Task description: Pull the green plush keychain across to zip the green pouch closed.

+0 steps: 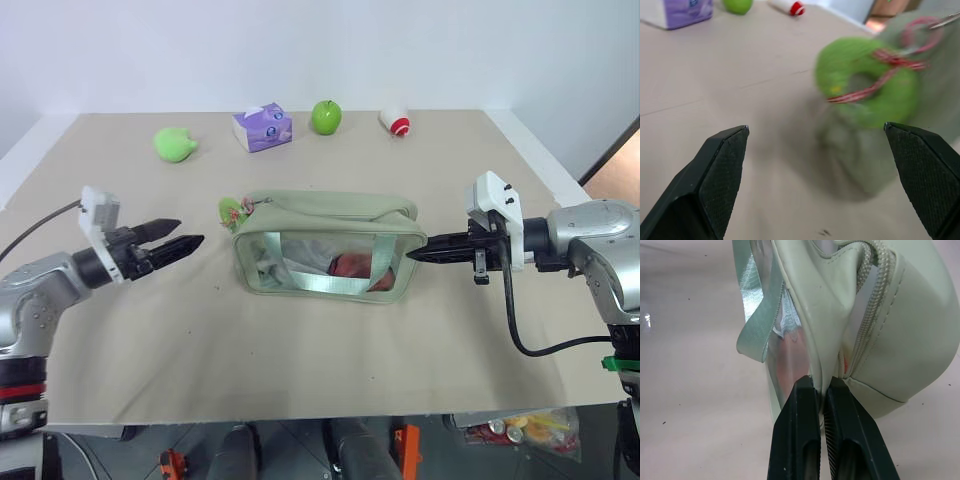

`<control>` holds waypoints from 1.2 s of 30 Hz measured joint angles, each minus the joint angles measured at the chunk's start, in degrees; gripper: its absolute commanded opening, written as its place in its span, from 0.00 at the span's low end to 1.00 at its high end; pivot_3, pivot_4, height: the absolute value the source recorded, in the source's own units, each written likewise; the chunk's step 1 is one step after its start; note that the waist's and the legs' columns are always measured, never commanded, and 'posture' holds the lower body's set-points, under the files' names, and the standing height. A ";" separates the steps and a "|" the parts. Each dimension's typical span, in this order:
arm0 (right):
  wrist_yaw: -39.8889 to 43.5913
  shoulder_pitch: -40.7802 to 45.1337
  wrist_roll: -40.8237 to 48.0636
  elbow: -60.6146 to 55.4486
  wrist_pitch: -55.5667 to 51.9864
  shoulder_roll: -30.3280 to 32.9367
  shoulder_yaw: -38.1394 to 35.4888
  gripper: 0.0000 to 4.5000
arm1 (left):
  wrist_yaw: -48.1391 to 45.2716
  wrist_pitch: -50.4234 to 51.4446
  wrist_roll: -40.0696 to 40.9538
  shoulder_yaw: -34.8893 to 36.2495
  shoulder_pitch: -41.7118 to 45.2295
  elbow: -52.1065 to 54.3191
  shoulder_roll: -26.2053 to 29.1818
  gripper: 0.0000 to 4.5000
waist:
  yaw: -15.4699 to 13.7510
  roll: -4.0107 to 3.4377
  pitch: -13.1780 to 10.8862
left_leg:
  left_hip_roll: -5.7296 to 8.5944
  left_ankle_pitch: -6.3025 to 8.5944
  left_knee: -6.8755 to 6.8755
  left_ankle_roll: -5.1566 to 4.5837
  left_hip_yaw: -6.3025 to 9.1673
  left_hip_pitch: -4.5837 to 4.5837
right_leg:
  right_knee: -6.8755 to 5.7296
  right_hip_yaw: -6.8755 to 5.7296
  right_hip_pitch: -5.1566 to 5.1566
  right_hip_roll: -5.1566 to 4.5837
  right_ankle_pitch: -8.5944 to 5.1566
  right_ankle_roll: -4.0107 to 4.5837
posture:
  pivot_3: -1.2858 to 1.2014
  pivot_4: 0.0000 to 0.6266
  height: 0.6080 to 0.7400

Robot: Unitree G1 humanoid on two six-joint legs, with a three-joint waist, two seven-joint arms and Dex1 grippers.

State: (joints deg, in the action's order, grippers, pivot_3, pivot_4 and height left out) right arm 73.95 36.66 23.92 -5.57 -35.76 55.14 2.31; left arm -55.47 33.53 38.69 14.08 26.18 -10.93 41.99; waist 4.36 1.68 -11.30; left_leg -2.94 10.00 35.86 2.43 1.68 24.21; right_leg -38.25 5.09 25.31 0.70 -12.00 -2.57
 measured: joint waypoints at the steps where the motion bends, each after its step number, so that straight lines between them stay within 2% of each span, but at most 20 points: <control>1: 0.00 -0.01 0.04 -0.05 0.00 0.00 0.00 0.00 | -0.04 -0.11 -0.15 -0.32 0.76 -0.28 -0.47 1.00 | -0.01 0.00 0.00 | 0.00 0.00 0.00 0.00 0.01 0.01 | 0.00 -0.01 0.01 0.01 0.00 -0.01 | 0.52 0.24 1.00; 7: -0.40 -0.37 0.38 -1.23 -0.38 0.04 -0.13 0.00 | -1.10 -0.63 -0.57 -0.91 5.56 -2.66 -2.99 1.00 | 0.10 0.00 0.00 | -0.01 0.00 -0.02 0.00 0.00 0.00 | 0.00 0.04 0.01 0.03 0.10 -0.17 | 0.52 0.24 1.00; 22: -1.64 -1.53 1.59 -2.37 -1.19 0.27 -0.71 0.00 | -1.46 -1.36 -5.58 -5.25 9.52 -8.84 -8.36 1.00 | 0.06 0.01 0.01 | 0.04 -0.01 0.14 -0.01 -0.07 0.00 | 0.00 0.21 -0.03 0.03 0.13 -0.19 | 0.52 0.24 1.00; 27: -1.82 -1.68 1.74 -3.17 -1.28 0.30 -0.71 0.00 | -0.19 -2.55 -7.28 -5.41 11.88 -11.10 -11.69 0.69 | -0.02 0.01 0.01 | 0.07 -0.01 0.15 -0.02 -0.07 0.01 | 0.00 0.25 -0.05 0.03 0.14 -0.22 | 0.52 0.24 1.00; 30: -2.07 -1.90 2.06 -3.68 -1.57 0.30 -0.71 0.00 | 0.07 -2.59 -7.58 -5.49 11.89 -11.14 -12.03 0.44 | 0.01 0.01 0.01 | 0.07 -0.01 0.15 -0.01 -0.10 0.01 | 0.00 0.30 -0.04 0.03 0.26 -0.42 | 0.52 0.24 1.00; 33: -2.29 -1.95 2.29 -4.03 -1.69 0.30 -0.71 0.00 | 0.56 -3.02 -8.48 -5.50 11.89 -11.38 -12.15 0.23 | -0.01 0.01 0.01 | 0.08 -0.01 0.19 -0.01 -0.10 0.01 | 0.00 0.32 -0.05 0.03 0.25 -0.41 | 0.52 0.24 1.00; 36: -2.53 -2.07 2.33 -4.07 -1.72 0.29 -0.71 0.00 | 1.25 -3.78 -9.37 -5.51 11.89 -12.03 -12.18 0.23 | -0.01 0.01 0.01 | 0.10 -0.01 0.26 -0.01 -0.12 0.01 | 0.00 0.37 -0.05 0.03 0.23 -0.37 | 0.52 0.24 1.00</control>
State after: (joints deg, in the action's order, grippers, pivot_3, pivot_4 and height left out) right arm 71.42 34.59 26.26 -9.64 -37.48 55.42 1.60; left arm -54.22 29.75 29.32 8.57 38.07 -22.95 29.81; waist 4.35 1.69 -11.30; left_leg -2.84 9.98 36.11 2.42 1.56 24.22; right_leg -38.24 5.46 25.26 0.73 -11.77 -2.94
